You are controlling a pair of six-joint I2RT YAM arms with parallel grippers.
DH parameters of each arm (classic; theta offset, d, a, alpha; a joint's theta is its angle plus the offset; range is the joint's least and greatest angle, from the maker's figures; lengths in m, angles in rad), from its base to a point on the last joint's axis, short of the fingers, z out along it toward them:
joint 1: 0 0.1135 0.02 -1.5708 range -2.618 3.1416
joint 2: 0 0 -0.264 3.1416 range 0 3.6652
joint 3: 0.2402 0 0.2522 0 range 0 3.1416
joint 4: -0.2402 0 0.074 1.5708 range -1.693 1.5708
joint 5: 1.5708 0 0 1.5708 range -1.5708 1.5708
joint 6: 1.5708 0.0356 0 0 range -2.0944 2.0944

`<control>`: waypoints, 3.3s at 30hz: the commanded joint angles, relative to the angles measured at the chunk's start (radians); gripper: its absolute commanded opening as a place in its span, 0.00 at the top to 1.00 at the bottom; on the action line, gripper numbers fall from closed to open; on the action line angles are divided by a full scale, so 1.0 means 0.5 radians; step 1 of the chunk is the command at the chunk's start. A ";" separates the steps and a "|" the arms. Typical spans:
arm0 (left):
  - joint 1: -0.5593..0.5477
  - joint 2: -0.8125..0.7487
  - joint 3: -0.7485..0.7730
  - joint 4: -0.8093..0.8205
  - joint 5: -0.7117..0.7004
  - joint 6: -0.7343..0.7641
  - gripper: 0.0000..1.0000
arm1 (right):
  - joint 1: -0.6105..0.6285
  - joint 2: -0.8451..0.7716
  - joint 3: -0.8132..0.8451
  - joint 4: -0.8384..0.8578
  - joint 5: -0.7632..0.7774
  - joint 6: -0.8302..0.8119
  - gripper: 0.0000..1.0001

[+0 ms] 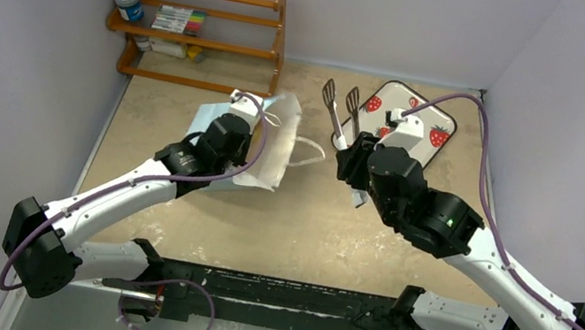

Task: Take the fake bread out of the paper bag
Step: Take out the fake bread from the paper bag.

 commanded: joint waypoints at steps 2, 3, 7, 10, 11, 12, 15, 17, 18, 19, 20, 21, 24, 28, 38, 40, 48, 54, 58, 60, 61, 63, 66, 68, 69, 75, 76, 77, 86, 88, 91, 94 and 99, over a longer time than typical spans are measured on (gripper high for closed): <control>-0.082 0.078 -0.048 0.012 0.046 -0.105 1.00 | -0.002 -0.013 0.107 -0.034 -0.116 -0.029 0.59; -0.093 0.088 -0.050 0.022 0.031 -0.124 1.00 | -0.001 -0.012 0.108 -0.053 -0.124 -0.020 0.59; -0.129 0.108 -0.077 0.061 -0.039 -0.204 1.00 | 0.000 -0.033 0.083 -0.159 -0.166 0.045 0.59; -0.151 0.107 -0.101 0.087 -0.088 -0.264 1.00 | 0.000 -0.088 0.012 -0.193 -0.305 0.084 0.61; -0.163 0.112 -0.106 0.091 -0.107 -0.276 1.00 | 0.002 -0.110 -0.021 -0.194 -0.357 0.094 0.61; -0.173 0.118 -0.108 0.089 -0.128 -0.291 1.00 | 0.005 -0.133 -0.052 -0.202 -0.397 0.116 0.62; -0.192 0.130 -0.110 0.073 -0.204 -0.336 1.00 | 0.020 -0.202 -0.152 -0.226 -0.464 0.175 0.63; -0.191 0.133 -0.107 0.065 -0.275 -0.370 1.00 | 0.020 -0.253 -0.203 -0.244 -0.477 0.196 0.63; -0.193 0.129 -0.098 0.061 -0.307 -0.387 1.00 | 0.020 -0.273 -0.225 -0.248 -0.488 0.199 0.63; -0.193 0.130 -0.088 0.054 -0.326 -0.401 1.00 | 0.019 -0.293 -0.244 -0.252 -0.498 0.201 0.63; -0.193 0.133 -0.072 0.050 -0.355 -0.413 1.00 | 0.018 -0.302 -0.262 -0.254 -0.517 0.197 0.63; -0.193 0.138 -0.054 0.048 -0.368 -0.420 1.00 | 0.020 -0.306 -0.275 -0.253 -0.534 0.190 0.63; -0.193 0.163 0.004 0.036 -0.381 -0.423 1.00 | 0.019 -0.305 -0.343 -0.196 -0.619 0.170 0.62; -0.195 0.184 0.061 0.025 -0.387 -0.419 1.00 | 0.018 -0.300 -0.461 -0.062 -0.741 0.178 0.62; -0.196 0.155 0.073 0.021 -0.297 -0.376 1.00 | 0.018 -0.180 -0.701 0.391 -0.931 0.143 0.61; -0.196 0.137 0.056 0.029 -0.252 -0.371 1.00 | 0.020 -0.135 -0.718 0.467 -0.961 0.161 0.61; -0.217 0.046 -0.021 0.022 -0.186 -0.385 1.00 | 0.002 0.156 -0.711 0.758 -1.017 0.114 0.58; -0.231 0.039 -0.028 0.007 -0.142 -0.365 1.00 | -0.175 0.246 -0.731 0.928 -1.140 0.089 0.57; -0.239 0.046 -0.036 0.008 -0.119 -0.356 1.00 | -0.279 0.292 -0.744 1.020 -1.238 0.061 0.55; -0.242 0.056 -0.038 0.014 -0.111 -0.352 1.00 | -0.322 0.342 -0.744 1.059 -1.301 0.054 0.55; -0.240 0.060 -0.038 0.015 -0.108 -0.350 1.00 | -0.337 0.365 -0.742 1.076 -1.326 0.051 0.54; -0.248 0.073 -0.036 0.026 -0.107 -0.344 1.00 | -0.359 0.410 -0.742 1.111 -1.370 0.046 0.54; -0.249 0.087 -0.024 0.036 -0.105 -0.328 1.00 | -0.381 0.455 -0.743 1.143 -1.415 0.042 0.53; -0.252 0.103 -0.003 0.037 -0.096 -0.314 1.00 | -0.402 0.467 -0.763 1.189 -1.441 0.041 0.52; -0.250 0.110 0.006 0.037 -0.092 -0.305 1.00 | -0.421 0.474 -0.770 1.211 -1.463 0.039 0.52; -0.258 0.138 0.026 0.049 -0.057 -0.292 1.00 | -0.525 0.548 -0.782 1.355 -1.578 0.028 0.50; -0.258 0.141 0.027 0.048 -0.054 -0.292 1.00 | -0.542 0.567 -0.779 1.384 -1.604 0.027 0.50; -0.260 0.144 0.029 0.047 -0.050 -0.289 1.00 | -0.557 0.591 -0.776 1.400 -1.628 0.023 0.50; -0.270 0.165 0.041 0.049 -0.037 -0.278 1.00 | -0.612 0.770 -0.762 1.568 -1.796 0.030 0.48; -0.270 0.171 0.041 0.049 -0.035 -0.274 1.00 | -0.614 0.769 -0.757 1.579 -1.796 0.040 0.53; -0.270 0.177 0.034 0.058 -0.034 -0.267 1.00 | -0.615 0.718 -0.785 1.582 -1.748 0.054 0.64; -0.270 0.187 0.028 0.071 -0.034 -0.266 1.00 | -0.617 0.668 -0.823 1.579 -1.688 0.066 0.97; -0.270 0.203 0.028 0.107 -0.027 -0.269 1.00 | -0.616 0.651 -0.858 1.552 -1.673 0.053 1.00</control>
